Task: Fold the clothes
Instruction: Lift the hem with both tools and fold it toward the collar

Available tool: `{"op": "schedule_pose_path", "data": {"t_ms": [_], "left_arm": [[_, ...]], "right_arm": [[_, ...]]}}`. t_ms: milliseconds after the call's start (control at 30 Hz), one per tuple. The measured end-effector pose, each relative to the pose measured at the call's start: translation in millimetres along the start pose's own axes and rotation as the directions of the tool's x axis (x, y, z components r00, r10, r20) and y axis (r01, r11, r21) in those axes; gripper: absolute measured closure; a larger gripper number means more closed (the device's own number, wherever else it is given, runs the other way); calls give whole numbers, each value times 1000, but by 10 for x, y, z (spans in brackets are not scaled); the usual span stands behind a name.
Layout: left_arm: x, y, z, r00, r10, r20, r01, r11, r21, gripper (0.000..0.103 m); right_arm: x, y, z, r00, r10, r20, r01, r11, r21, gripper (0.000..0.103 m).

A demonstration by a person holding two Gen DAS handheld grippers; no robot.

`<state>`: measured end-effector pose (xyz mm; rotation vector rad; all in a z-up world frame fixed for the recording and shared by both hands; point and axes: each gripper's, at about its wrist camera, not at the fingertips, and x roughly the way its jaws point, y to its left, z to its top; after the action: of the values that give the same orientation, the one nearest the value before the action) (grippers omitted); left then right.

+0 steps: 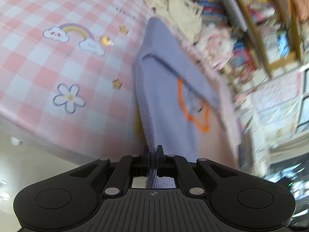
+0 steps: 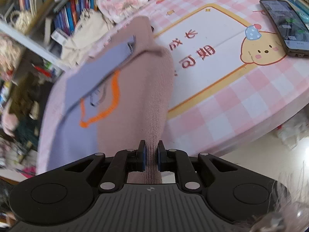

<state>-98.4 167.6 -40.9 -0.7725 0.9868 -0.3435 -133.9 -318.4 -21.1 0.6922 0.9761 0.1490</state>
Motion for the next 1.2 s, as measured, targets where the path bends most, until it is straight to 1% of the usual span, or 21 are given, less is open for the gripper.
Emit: {"op": "schedule_pose_path", "data": {"t_ms": [67, 133, 300, 400, 533, 700, 800, 900, 1033, 1200], "left_arm": [[-58, -50, 58, 999, -38, 36, 38, 999, -12, 99], [-69, -138, 156, 996, -51, 72, 51, 999, -5, 99], [-19, -292, 478, 978, -127, 166, 133, 991, -26, 99], [52, -424, 697, 970, -124, 210, 128, 992, -8, 99], [148, -600, 986, 956, -120, 267, 120, 993, 15, 99], [312, -753, 1252, 949, -95, 300, 94, 995, 19, 99], [438, -806, 1407, 947, -82, 310, 81, 997, 14, 99], [563, -858, 1561, 945, -67, 319, 68, 998, 9, 99], [735, -878, 1707, 949, -25, 315, 29, 1000, -7, 99], [932, -862, 1834, 955, 27, 296, -21, 1000, -23, 99]], "right_arm": [[-89, 34, 90, 998, 61, 34, -62, 998, 32, 92], [-145, 82, 213, 991, 117, 71, -121, 992, 48, 92], [-145, 207, 576, 962, 225, 156, -239, 968, 81, 92], [-74, 275, 821, 943, 267, 197, -288, 954, 87, 92], [81, 337, 1131, 925, 312, 217, -335, 939, 79, 92], [318, 250, 1475, 911, 346, 224, -384, 910, 157, 92], [446, 200, 1644, 913, 349, 211, -387, 905, 177, 92], [590, 204, 1819, 920, 345, 185, -375, 913, 161, 92], [812, 180, 1999, 925, 347, 155, -371, 914, 163, 92], [1090, 116, 2162, 932, 341, 124, -360, 912, 196, 92]]}}
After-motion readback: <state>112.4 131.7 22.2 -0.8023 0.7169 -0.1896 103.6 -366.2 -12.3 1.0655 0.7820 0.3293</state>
